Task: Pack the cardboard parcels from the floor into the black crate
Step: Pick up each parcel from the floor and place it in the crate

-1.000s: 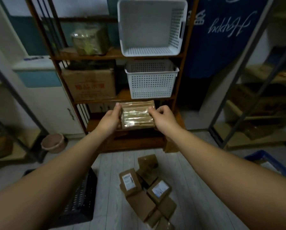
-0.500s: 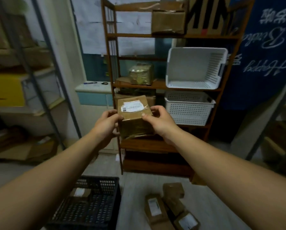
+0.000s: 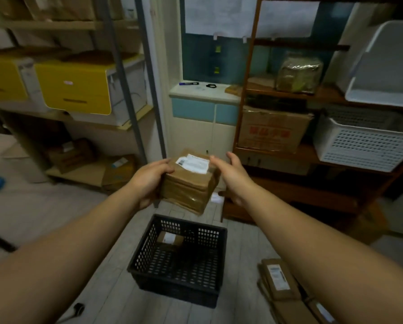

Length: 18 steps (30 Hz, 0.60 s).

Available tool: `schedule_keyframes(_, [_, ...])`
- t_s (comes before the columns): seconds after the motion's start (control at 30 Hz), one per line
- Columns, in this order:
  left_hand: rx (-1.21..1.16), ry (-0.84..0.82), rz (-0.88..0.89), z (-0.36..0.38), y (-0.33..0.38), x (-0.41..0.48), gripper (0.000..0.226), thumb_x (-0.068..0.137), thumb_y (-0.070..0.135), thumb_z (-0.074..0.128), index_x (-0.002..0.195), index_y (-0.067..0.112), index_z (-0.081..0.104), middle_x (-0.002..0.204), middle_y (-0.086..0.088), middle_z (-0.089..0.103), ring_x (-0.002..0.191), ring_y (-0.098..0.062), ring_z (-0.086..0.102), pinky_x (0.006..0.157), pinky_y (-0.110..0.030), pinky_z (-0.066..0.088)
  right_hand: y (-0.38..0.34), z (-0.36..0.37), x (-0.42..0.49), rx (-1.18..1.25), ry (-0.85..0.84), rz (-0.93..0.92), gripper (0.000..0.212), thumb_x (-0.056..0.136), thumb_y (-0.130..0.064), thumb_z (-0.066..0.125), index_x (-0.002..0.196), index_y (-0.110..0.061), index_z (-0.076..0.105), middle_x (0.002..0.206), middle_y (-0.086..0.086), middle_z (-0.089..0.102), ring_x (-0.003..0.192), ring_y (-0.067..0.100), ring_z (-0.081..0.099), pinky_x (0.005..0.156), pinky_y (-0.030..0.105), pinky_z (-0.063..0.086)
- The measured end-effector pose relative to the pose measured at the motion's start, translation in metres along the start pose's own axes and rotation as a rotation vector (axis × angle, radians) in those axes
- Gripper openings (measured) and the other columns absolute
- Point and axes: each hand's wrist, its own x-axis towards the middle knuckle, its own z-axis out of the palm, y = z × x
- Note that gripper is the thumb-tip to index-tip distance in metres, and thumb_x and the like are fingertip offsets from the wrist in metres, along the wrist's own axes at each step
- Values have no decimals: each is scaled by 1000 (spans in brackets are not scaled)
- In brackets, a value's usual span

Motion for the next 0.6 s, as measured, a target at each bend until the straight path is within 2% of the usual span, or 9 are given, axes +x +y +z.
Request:
schedule_keyframes(0.03, [1, -25, -24, -5, -3, 12, 40, 92, 17, 46, 131, 22, 53, 109, -8, 60, 94, -24, 58, 82, -43, 52, 2, 3, 14, -5, -4, 53, 75, 88, -50, 58, 150, -36, 17, 149, 8, 37, 124, 32, 45, 94, 51, 46])
schedule_keyframes(0.07, [-1, -53, -49, -8, -6, 24, 39, 92, 17, 45, 130, 22, 54, 107, -8, 60, 94, -25, 57, 84, -44, 51, 4, 5, 27, -7, -12, 102, 73, 88, -50, 57, 148, -36, 19, 144, 9, 42, 122, 36, 47, 92, 54, 47])
schedule_keyframes(0.17, [32, -109, -98, -13, -12, 70, 39, 93, 19, 43, 130, 23, 54, 112, -11, 58, 100, -30, 55, 93, -50, 47, 13, 10, 71, -11, 6, 195, 57, 87, -37, 63, 136, -24, 36, 114, 9, 57, 100, 32, 59, 64, 41, 55])
schedule_keyframes(0.23, [100, -72, -96, -14, -13, 105, 37, 93, 26, 46, 129, 23, 53, 110, -9, 57, 101, -29, 55, 93, -49, 48, 21, 14, 105, 56, 55, 201, 49, 86, -30, 65, 128, -20, 42, 107, 8, 61, 93, 30, 63, 60, 37, 54])
schedule_keyframes(0.33, [142, 72, -172, -13, -20, 163, 43, 87, 47, 56, 123, 25, 43, 104, -4, 56, 100, -27, 56, 89, -49, 50, 35, 25, 156, 209, 179, 218, 43, 86, -26, 66, 122, -23, 41, 100, 4, 60, 85, 23, 62, 61, 36, 54])
schedule_keyframes(0.4, [133, 57, -269, -10, -36, 196, 57, 82, 51, 60, 127, 27, 35, 109, -6, 59, 104, -29, 57, 86, -51, 52, 50, 37, 185, 245, 279, 206, 49, 79, -32, 71, 118, -28, 42, 105, 2, 60, 87, 22, 62, 67, 39, 57])
schedule_keyframes(0.47, [170, 2, -336, -9, -55, 224, 75, 78, 45, 68, 139, 31, 26, 121, -9, 56, 105, -30, 58, 83, -48, 54, 71, 44, 212, 219, 346, 192, 56, 62, -43, 76, 108, -35, 45, 110, 0, 60, 93, 21, 63, 78, 44, 57])
schedule_keyframes(0.53, [197, -36, -358, -13, -76, 251, 86, 72, 37, 76, 141, 33, 25, 129, -9, 53, 109, -32, 57, 85, -51, 54, 88, 49, 225, 199, 370, 203, 53, 66, -37, 78, 106, -33, 43, 106, -3, 59, 96, 20, 63, 83, 44, 56])
schedule_keyframes(0.6, [184, -99, -364, -17, -96, 273, 65, 77, 28, 73, 130, 21, 36, 120, -3, 56, 110, -28, 55, 92, -52, 51, 106, 53, 234, 161, 364, 206, 48, 79, -26, 74, 113, -26, 41, 103, -5, 56, 98, 19, 61, 86, 41, 56])
